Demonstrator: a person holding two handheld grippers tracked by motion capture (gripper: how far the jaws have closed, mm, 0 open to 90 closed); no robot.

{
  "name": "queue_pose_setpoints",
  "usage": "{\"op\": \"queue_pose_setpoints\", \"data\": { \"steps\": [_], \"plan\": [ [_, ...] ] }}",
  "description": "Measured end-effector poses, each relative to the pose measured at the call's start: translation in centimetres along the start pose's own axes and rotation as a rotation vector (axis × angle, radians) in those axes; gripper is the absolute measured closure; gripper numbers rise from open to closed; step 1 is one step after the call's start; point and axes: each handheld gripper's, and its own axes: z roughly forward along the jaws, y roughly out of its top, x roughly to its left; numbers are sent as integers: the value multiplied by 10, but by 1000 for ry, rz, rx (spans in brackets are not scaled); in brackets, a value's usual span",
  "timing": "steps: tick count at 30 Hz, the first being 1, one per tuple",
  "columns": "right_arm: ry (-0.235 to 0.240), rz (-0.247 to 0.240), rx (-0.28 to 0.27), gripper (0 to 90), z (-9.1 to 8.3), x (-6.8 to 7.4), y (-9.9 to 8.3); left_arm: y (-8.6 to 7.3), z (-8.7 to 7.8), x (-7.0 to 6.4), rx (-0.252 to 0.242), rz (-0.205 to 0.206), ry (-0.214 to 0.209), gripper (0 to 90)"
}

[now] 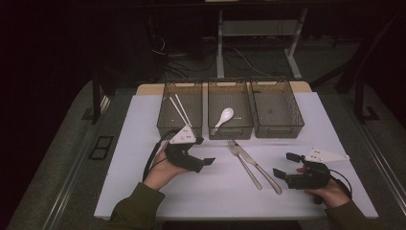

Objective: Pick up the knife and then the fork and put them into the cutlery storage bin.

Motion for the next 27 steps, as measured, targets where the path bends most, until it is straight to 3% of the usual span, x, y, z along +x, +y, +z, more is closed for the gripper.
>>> {"op": "queue_pose_setpoints", "data": {
  "steps": [11, 17, 22, 27],
  "plan": [
    [-4, 9, 9, 156, 0, 0, 0, -36, -16, -10, -55, -60, 35, 78],
    [-26, 8, 27, 156, 0, 1, 0, -48, -20, -15, -41, -79, 44, 0],
    [-34, -3, 67, 156, 0, 3, 6, -56, -25, -20, -44, -90, 32, 0],
    [10, -14, 135, 155, 1, 7, 13, -57, -29, -19, -54, -85, 36, 0]
  ]
}}
